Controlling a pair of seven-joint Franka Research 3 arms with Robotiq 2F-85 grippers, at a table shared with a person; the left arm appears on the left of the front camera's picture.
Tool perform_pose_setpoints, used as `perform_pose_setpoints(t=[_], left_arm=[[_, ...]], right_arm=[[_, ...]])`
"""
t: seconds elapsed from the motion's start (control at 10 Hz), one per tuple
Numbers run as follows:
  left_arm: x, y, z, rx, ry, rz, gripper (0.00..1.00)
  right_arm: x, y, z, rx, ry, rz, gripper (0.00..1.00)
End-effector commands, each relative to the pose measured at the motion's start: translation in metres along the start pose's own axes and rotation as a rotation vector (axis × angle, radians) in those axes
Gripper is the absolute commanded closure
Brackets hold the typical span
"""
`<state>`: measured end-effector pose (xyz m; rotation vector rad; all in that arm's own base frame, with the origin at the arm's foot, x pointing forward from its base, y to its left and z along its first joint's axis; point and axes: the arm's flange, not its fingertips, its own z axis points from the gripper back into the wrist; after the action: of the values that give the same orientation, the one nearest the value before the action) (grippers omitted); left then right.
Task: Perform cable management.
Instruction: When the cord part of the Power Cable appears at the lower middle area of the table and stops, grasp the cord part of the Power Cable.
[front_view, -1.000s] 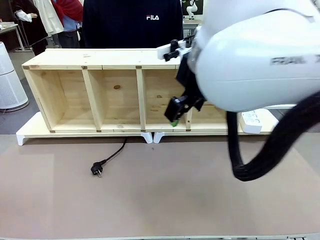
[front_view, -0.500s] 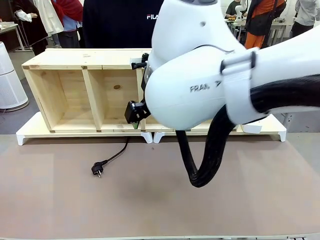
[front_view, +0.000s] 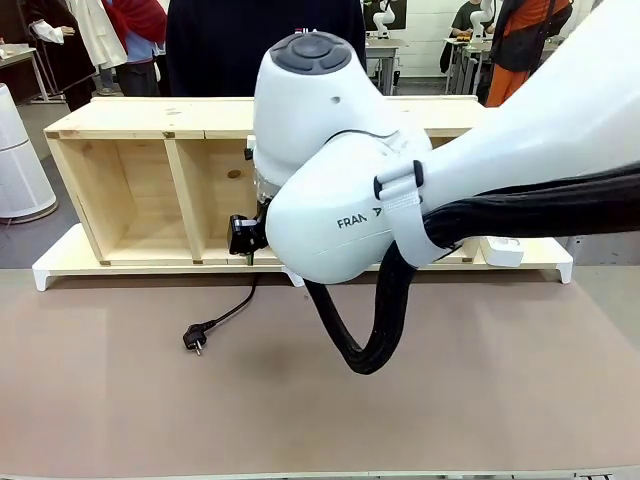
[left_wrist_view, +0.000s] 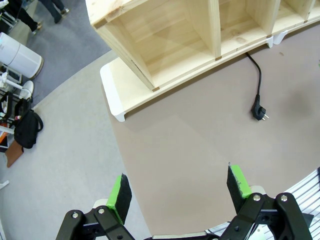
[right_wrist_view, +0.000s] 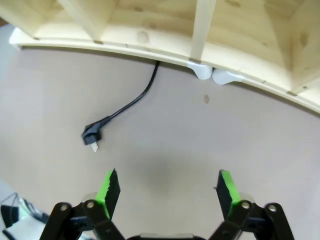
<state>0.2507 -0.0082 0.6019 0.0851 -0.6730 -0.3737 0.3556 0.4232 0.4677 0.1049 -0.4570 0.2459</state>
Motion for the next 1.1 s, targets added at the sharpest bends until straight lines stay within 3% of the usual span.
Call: perform_pose_setpoints(t=[0.0,0.4,0.5,1.0], left_arm=[[0.000,0.001,0.000,-0.001,-0.001,0.002,0.00],[0.000,0.001,0.000,-0.001,-0.001,0.002,0.00],[0.000,0.001,0.000,-0.001,-0.001,0.002,0.00],[0.000,0.001,0.000,-0.001,-0.001,0.002,0.00]], right_arm=[[0.017,0.031,-0.027,-0.069,0.019,-0.015,0.00],[0.015,0.047,-0.037,-0.012,0.040,0.083,0.00],[0.009,0.032,-0.036,-0.039,0.039,0.037,0.00],[0.009,0.032,-0.036,-0.039,0.039,0.037,0.00]])
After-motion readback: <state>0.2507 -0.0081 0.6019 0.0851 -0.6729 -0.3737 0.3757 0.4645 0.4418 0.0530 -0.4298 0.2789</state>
